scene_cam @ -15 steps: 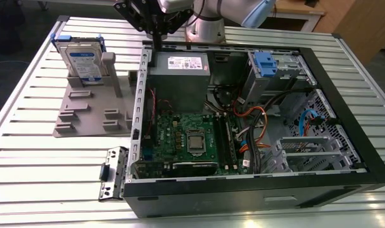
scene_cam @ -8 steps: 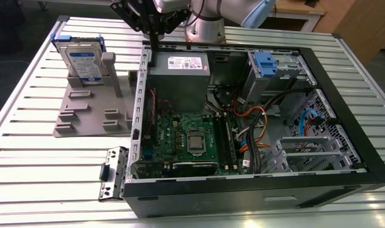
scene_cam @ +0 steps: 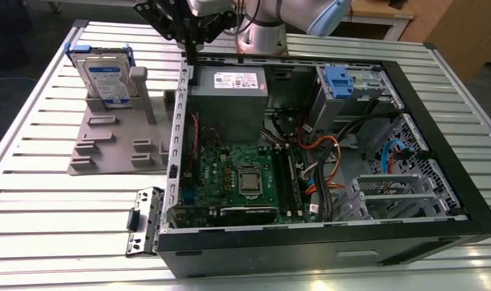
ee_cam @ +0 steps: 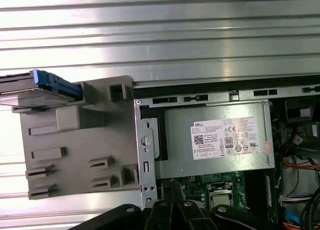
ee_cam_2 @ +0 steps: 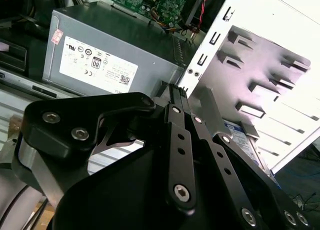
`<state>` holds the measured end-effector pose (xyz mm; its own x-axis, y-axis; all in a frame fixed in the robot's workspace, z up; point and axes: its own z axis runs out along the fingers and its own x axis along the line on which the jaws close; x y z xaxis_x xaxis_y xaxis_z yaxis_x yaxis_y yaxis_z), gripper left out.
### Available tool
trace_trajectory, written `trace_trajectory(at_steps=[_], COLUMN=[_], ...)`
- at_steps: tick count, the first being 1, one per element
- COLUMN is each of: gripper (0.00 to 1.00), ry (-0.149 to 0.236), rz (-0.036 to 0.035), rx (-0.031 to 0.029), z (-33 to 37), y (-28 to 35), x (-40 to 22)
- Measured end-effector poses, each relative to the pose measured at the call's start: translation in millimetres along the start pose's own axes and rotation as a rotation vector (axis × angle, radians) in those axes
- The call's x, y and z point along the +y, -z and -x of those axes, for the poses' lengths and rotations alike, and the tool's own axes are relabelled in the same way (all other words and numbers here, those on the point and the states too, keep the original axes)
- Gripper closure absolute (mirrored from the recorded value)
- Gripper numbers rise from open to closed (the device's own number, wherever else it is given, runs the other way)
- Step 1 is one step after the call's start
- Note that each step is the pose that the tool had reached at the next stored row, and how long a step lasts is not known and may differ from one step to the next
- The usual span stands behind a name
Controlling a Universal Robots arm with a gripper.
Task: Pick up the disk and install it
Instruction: 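Reach for the disk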
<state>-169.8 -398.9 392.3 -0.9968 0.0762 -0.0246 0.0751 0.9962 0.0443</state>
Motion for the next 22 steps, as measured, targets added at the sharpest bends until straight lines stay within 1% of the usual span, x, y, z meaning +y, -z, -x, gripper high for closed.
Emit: trace_trajectory(at_steps=[22], gripper=[0.90], ry=[0.000], rz=[0.0000], rx=[0.0000], z=[-20.6], y=[0.0], x=[-1.6])
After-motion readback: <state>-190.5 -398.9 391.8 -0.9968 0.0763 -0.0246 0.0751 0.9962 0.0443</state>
